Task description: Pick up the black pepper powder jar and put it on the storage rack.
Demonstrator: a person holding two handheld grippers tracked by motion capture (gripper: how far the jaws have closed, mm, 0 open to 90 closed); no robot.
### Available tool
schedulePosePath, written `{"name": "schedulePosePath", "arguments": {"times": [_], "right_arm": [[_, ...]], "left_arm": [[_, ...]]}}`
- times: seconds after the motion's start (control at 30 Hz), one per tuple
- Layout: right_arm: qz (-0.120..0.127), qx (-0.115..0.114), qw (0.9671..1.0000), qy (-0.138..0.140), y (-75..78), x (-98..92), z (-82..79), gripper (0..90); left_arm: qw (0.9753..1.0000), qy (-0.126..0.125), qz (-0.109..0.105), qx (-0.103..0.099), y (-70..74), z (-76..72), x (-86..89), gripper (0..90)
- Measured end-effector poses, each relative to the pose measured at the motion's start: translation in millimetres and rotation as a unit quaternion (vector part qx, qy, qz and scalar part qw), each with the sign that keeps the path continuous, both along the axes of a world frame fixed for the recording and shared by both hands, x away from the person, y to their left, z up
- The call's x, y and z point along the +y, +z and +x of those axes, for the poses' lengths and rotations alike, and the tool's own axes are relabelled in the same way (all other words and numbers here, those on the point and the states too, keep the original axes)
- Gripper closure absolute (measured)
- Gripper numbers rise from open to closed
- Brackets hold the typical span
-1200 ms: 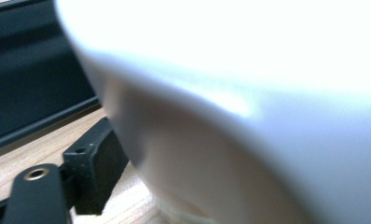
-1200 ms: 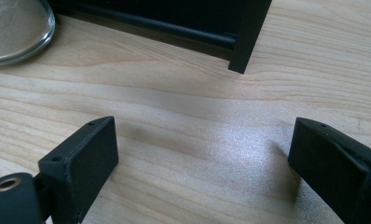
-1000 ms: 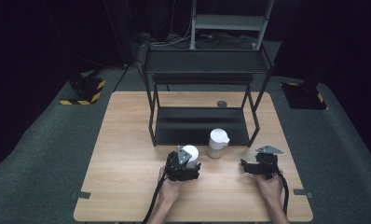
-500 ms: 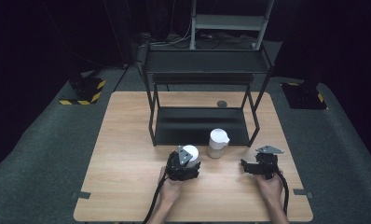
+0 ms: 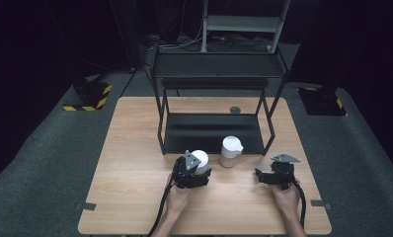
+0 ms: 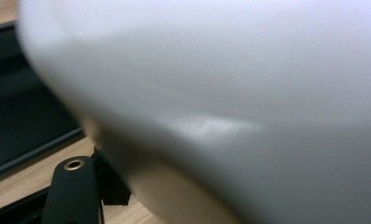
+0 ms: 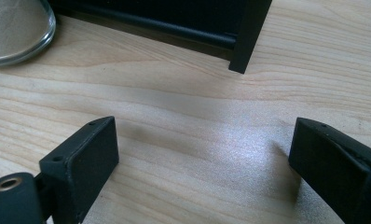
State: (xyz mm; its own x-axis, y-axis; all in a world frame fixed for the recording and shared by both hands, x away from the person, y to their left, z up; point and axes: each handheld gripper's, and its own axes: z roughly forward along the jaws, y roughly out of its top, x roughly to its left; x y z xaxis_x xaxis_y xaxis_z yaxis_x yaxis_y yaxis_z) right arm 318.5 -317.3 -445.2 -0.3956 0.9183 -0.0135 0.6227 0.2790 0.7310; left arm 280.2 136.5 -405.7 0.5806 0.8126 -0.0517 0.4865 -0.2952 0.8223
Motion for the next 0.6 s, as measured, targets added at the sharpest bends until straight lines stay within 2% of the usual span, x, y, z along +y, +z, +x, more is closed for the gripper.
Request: {"name": "schedulePosePath", "arguments": {"times": [0.47,0.6], "right_arm": [[0.0,0.0,1.0,0.0,0.0,0.2,-0.1,7.3],[0.0,0.0,1.0,0.0,0.0,0.2,-0.1,7.4]], "left_arm": [[0.9996,-0.021,0.001,0.021,37.7,17.9,16.3,30.8],[0.9992,-0.031,0.0,0.024,53.5,26.1,19.6,30.8]]}}
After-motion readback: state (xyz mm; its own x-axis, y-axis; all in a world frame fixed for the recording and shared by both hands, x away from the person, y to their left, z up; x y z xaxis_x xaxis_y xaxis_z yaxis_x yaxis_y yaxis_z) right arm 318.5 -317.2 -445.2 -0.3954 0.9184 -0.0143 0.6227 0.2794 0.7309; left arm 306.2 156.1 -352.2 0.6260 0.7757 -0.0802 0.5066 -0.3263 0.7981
